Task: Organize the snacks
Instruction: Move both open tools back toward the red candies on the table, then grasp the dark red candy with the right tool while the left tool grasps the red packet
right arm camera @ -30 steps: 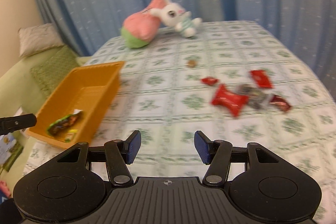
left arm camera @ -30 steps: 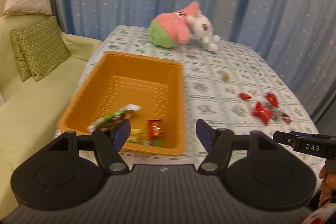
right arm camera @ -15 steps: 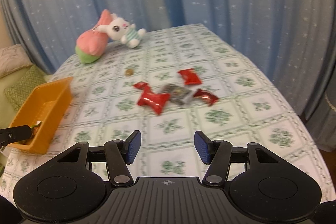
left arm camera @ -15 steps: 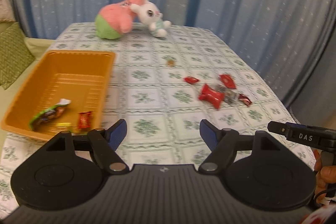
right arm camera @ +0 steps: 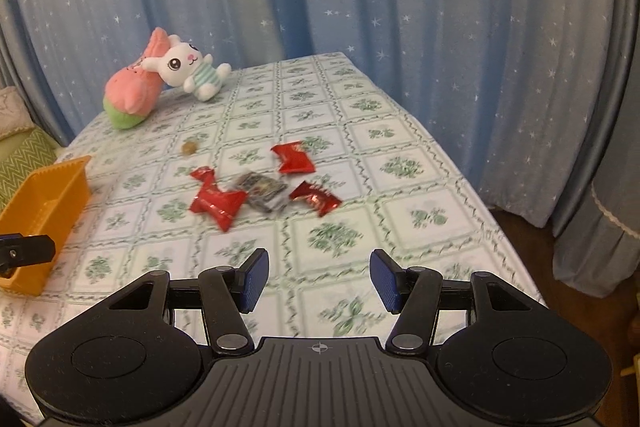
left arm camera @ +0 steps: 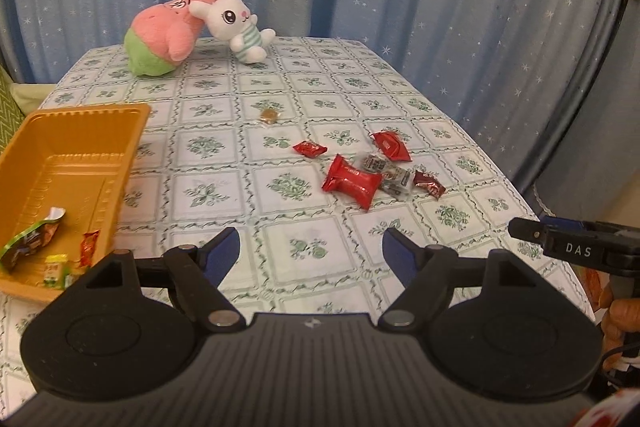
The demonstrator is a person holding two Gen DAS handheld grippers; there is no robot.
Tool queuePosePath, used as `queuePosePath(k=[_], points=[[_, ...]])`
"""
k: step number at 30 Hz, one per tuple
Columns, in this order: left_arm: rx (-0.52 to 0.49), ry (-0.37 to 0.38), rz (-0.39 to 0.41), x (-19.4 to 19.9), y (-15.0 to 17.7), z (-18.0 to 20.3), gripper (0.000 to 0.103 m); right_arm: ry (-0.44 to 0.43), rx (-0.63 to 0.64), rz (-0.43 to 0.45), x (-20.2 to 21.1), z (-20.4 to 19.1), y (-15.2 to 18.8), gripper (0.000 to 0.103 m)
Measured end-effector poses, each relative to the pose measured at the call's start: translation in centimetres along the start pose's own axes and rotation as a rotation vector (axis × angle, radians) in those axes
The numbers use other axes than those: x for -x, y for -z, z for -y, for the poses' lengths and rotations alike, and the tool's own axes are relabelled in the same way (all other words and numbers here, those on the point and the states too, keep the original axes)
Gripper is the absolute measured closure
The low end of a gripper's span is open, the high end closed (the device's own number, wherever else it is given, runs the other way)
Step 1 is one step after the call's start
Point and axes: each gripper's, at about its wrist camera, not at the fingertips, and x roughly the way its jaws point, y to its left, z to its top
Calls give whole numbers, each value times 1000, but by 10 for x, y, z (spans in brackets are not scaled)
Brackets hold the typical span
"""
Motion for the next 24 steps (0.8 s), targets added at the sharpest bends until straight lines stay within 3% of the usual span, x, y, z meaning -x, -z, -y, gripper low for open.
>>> queuePosePath(k=[9, 24], points=[[-12, -17, -37, -50, -17, 10, 27, -50, 94, -34, -58, 17, -28, 47], [13, -2, -95, -122, -20, 13, 27, -121, 279, -96, -152, 23, -41, 48]])
